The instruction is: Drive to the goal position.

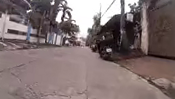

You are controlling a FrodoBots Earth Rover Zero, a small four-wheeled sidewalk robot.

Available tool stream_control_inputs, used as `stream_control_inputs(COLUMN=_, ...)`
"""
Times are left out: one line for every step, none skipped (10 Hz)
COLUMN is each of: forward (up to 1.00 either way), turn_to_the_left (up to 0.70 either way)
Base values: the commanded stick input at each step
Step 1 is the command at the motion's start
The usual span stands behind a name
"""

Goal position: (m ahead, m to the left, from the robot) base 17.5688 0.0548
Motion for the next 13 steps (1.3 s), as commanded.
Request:
stream_control_inputs(forward=1.0, turn_to_the_left=0.0)
stream_control_inputs(forward=1.0, turn_to_the_left=0.0)
stream_control_inputs(forward=1.0, turn_to_the_left=0.0)
stream_control_inputs(forward=1.0, turn_to_the_left=0.0)
stream_control_inputs(forward=1.0, turn_to_the_left=0.0)
stream_control_inputs(forward=1.0, turn_to_the_left=0.0)
stream_control_inputs(forward=1.0, turn_to_the_left=0.0)
stream_control_inputs(forward=1.0, turn_to_the_left=0.0)
stream_control_inputs(forward=1.0, turn_to_the_left=0.0)
stream_control_inputs(forward=1.0, turn_to_the_left=0.0)
stream_control_inputs(forward=1.0, turn_to_the_left=0.0)
stream_control_inputs(forward=1.0, turn_to_the_left=0.0)
stream_control_inputs(forward=1.0, turn_to_the_left=0.0)
